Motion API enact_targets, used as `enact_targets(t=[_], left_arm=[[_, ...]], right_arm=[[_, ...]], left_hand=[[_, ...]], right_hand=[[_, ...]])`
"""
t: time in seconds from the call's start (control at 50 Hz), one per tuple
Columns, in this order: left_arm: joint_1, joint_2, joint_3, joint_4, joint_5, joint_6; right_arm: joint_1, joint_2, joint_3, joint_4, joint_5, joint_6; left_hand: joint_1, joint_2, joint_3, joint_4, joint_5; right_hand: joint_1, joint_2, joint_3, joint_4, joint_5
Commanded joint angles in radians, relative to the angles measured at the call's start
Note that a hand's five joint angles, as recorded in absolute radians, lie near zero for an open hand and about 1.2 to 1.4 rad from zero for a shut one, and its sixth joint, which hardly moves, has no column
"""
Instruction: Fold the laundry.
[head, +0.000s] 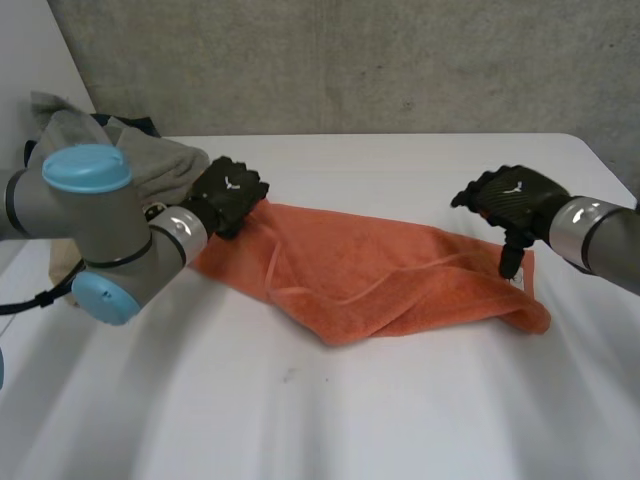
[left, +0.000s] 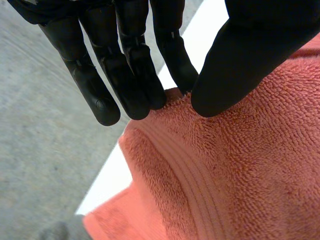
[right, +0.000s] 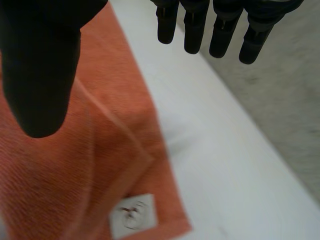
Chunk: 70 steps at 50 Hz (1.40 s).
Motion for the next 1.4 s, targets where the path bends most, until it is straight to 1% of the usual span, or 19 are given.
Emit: enact_targets(t=[0.02,0.12,0.2,0.24,0.28,0.36,0.42,0.54,0.58,0.68,0.72,0.84,1.0,1.08,1.18,1.26,1.36,1.38,1.4], left_arm=[[0.005,-0.01,-0.045,-0.001,0.002,0.0],[0.008,-0.01,-0.047,-0.001,-0.008,-0.002],[0.013,-0.01,-0.039,0.003,-0.008,-0.003],[0.014,-0.012,-0.033,0.005,-0.006,-0.003],[0.014,-0.019,-0.009,0.017,-0.006,-0.008],[0.014,-0.058,0.071,0.075,-0.011,-0.011],[0.013,-0.076,0.129,0.138,-0.026,-0.02],[0.013,-0.062,0.18,0.262,-0.129,-0.12],[0.02,-0.029,0.22,0.347,-0.164,-0.18],[0.07,0.077,0.263,0.496,-0.23,-0.313],[0.085,0.126,0.254,0.528,-0.256,-0.373],[0.094,0.209,0.13,0.52,-0.255,-0.433],[0.091,0.356,-0.28,0.408,-0.239,-0.427],[0.086,0.412,-0.508,0.355,-0.218,-0.421],[0.073,0.441,-0.747,0.323,-0.192,-0.332],[0.057,0.438,-0.8,0.28,-0.195,-0.252],[0.068,0.439,-0.789,0.2,-0.193,-0.229],[0.07,0.441,-0.785,0.189,-0.193,-0.229],[0.073,0.445,-0.777,0.171,-0.193,-0.229]], right_arm=[[0.017,0.227,-0.28,0.252,-0.05,0.05],[0.017,0.325,-0.374,0.313,-0.049,0.063],[0.028,0.383,-0.412,0.324,-0.049,0.059],[0.045,0.407,-0.44,0.324,-0.04,0.052],[0.054,0.416,-0.475,0.316,-0.038,0.059],[0.089,0.404,-0.601,0.199,0.009,0.133],[0.114,0.364,-0.616,0.102,0.043,0.193],[0.112,0.198,-0.546,-0.093,0.072,0.273],[0.114,0.167,-0.549,-0.171,0.091,0.277],[0.123,0.068,-0.555,-0.507,0.267,0.308],[0.123,0.048,-0.541,-0.555,0.293,0.31],[0.109,0.022,-0.403,-0.491,0.255,0.316],[0.106,-0.041,-0.087,-0.342,0.203,0.285],[0.082,-0.041,0.084,-0.325,0.147,0.202],[0.054,-0.041,0.262,-0.294,0.12,0.066],[0.046,-0.038,0.327,-0.274,0.121,-0.002],[0.04,-0.041,0.364,-0.277,0.117,-0.007],[0.037,-0.041,0.368,-0.281,0.117,-0.007],[0.034,-0.041,0.372,-0.282,0.114,-0.005]], left_hand=[[0.25,0.203,0.208,0.2,0.242],[0.25,0.203,0.208,0.2,0.242],[0.25,0.203,0.208,0.2,0.242],[0.25,0.203,0.208,0.2,0.242],[0.25,0.203,0.208,0.2,0.242],[0.25,0.203,0.208,0.2,0.242],[0.25,0.203,0.208,0.2,0.242],[0.25,0.203,0.208,0.2,0.242],[0.25,0.203,0.208,0.2,0.242],[0.25,0.203,0.208,0.2,0.242],[0.25,0.203,0.208,0.2,0.242],[0.25,0.203,0.208,0.2,0.242],[0.25,0.203,0.208,0.2,0.242],[0.25,0.203,0.208,0.2,0.242],[0.25,0.203,0.208,0.2,0.242],[0.25,0.203,0.208,0.2,0.242],[0.25,0.203,0.208,0.2,0.242],[0.114,0.067,0.072,0.064,0.106],[-0.338,-0.385,-0.38,-0.388,-0.346]], right_hand=[[0.155,0.165,0.158,0.157,0.151],[0.173,0.182,0.176,0.175,0.169],[0.316,0.326,0.319,0.318,0.312],[0.656,0.665,0.659,0.657,0.652],[1.129,1.139,1.132,1.131,1.125],[1.132,1.141,1.135,1.134,1.128],[1.132,1.141,1.135,1.134,1.128],[1.132,1.141,1.135,1.134,1.128],[1.132,1.141,1.135,1.134,1.128],[1.132,1.141,1.135,1.134,1.128],[1.132,1.141,1.135,1.134,1.128],[1.132,1.141,1.135,1.134,1.128],[1.132,1.141,1.135,1.134,1.128],[1.132,1.141,1.135,1.134,1.128],[1.132,1.141,1.135,1.134,1.128],[1.132,1.141,1.135,1.134,1.128],[1.132,1.141,1.135,1.134,1.128],[1.132,1.141,1.135,1.134,1.128],[1.132,1.141,1.135,1.134,1.128]])
